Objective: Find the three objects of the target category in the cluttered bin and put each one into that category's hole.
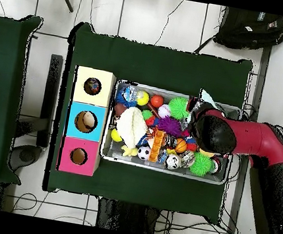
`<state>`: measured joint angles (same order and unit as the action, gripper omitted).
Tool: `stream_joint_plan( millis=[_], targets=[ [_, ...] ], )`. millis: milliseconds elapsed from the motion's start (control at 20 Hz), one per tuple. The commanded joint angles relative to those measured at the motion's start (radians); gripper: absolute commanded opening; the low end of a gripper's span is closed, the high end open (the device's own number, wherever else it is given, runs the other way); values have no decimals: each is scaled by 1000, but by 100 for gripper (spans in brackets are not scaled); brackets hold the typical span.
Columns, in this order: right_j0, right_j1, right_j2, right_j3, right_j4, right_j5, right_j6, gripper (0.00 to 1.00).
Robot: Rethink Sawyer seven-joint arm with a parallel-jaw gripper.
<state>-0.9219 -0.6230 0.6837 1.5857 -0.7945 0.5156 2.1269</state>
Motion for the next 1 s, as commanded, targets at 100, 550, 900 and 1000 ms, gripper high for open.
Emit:
stream_joint_plan(
  millis=[100, 550, 900, 1000],
  targets=[
    [32, -47, -53, 105, 14, 95, -99, 100],
    [83, -90, -104, 173, 51, 66, -2, 100],
    [104, -101, -128, 191, 82, 58, 20, 100],
    [111, -100, -136, 193, 87, 48, 25, 100]
  ],
)
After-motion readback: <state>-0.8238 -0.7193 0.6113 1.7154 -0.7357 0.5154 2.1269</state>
